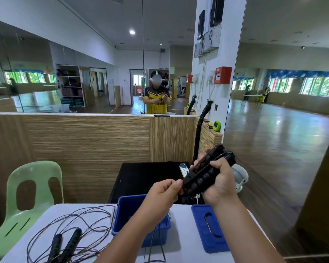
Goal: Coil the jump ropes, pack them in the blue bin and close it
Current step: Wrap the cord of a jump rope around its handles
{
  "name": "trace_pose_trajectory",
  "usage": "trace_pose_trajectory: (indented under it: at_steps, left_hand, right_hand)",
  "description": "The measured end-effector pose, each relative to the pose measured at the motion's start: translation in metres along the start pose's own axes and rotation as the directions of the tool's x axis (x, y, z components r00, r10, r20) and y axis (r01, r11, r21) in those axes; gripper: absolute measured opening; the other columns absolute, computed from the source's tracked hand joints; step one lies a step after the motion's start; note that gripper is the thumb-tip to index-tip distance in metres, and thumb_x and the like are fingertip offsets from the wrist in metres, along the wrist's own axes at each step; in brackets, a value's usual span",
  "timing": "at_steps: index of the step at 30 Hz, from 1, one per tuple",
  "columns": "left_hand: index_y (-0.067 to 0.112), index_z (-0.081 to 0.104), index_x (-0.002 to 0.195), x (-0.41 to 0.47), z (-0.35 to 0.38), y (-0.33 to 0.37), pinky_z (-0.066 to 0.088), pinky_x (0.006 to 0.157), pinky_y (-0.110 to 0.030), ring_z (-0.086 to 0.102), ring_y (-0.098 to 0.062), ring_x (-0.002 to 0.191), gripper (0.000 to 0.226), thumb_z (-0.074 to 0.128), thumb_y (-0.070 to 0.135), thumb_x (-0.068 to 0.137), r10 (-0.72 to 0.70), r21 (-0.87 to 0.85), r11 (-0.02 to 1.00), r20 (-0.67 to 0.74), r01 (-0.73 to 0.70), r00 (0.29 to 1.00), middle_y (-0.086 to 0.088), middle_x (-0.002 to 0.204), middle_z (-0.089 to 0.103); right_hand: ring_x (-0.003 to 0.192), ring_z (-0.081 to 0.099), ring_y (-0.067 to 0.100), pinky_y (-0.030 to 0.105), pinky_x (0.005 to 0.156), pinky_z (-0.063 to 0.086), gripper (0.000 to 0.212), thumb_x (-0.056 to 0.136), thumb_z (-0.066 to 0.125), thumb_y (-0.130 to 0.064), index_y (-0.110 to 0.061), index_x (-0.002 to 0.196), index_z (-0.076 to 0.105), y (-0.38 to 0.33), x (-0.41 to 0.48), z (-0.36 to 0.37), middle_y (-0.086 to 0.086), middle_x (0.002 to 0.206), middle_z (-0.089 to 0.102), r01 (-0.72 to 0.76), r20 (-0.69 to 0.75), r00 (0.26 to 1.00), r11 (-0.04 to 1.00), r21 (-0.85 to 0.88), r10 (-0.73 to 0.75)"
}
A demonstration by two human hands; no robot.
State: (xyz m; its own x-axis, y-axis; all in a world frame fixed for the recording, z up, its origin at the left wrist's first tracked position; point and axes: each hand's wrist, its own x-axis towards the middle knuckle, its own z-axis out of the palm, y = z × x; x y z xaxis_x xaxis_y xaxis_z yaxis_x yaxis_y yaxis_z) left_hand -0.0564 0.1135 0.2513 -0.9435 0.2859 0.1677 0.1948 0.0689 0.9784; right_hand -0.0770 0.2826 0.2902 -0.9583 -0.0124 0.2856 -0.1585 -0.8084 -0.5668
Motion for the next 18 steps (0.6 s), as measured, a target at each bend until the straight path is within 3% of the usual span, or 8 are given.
trace_pose_trajectory:
  at_steps: [6, 12, 16, 18]
  left_hand:
    - [0.012, 0.062, 0.085, -0.012, 0.006, -0.007, 0.024, 0.047, -0.021, 0.027, -0.008, 0.050, 0.036, 0.051, 0.039, 0.105, -0.005, -0.061, 0.998, -0.002, 0.005, 1.000, 0.004, 0.061, 0.039]
    - [0.015, 0.064, 0.082, -0.019, 0.019, -0.013, 0.020, 0.046, -0.024, 0.025, -0.011, 0.051, 0.035, 0.050, 0.036, 0.106, -0.027, -0.216, 0.976, -0.003, 0.026, 1.000, 0.003, 0.059, 0.038]
    - [0.011, 0.062, 0.089, -0.024, 0.027, -0.019, 0.020, 0.047, -0.024, 0.026, -0.012, 0.053, 0.032, 0.051, 0.037, 0.102, -0.050, -0.333, 0.941, 0.052, 0.064, 0.997, 0.000, 0.061, 0.037]
    - [0.018, 0.068, 0.084, -0.026, 0.029, -0.021, 0.022, 0.047, -0.024, 0.028, -0.012, 0.054, 0.033, 0.049, 0.036, 0.104, -0.049, -0.344, 0.936, 0.070, 0.070, 0.996, 0.000, 0.062, 0.038]
  right_hand:
    - [0.076, 0.056, 0.019, 0.038, 0.082, 0.049, 0.048, 0.056, 0.066, -0.018, -0.015, 0.103, 0.057, 0.002, -0.004, 0.008, 0.002, 0.084, 0.056, 0.049, 0.017, 0.999, 0.997, 0.066, -0.050]
    - [0.075, 0.055, 0.017, 0.037, 0.083, 0.049, 0.030, 0.069, 0.054, -0.016, -0.016, 0.099, 0.057, 0.006, -0.010, 0.017, 0.001, 0.082, 0.056, 0.079, -0.026, 0.997, 0.987, 0.142, -0.076]
    - [0.071, 0.053, 0.016, 0.035, 0.081, 0.047, 0.023, 0.073, 0.049, -0.016, -0.016, 0.095, 0.056, 0.009, -0.017, 0.024, 0.000, 0.079, 0.054, 0.096, -0.072, 0.994, 0.970, 0.222, -0.081]
    - [0.071, 0.053, 0.015, 0.034, 0.080, 0.047, 0.021, 0.075, 0.049, -0.017, -0.016, 0.094, 0.056, 0.012, -0.020, 0.025, -0.001, 0.080, 0.053, 0.088, -0.081, 0.994, 0.962, 0.260, -0.069]
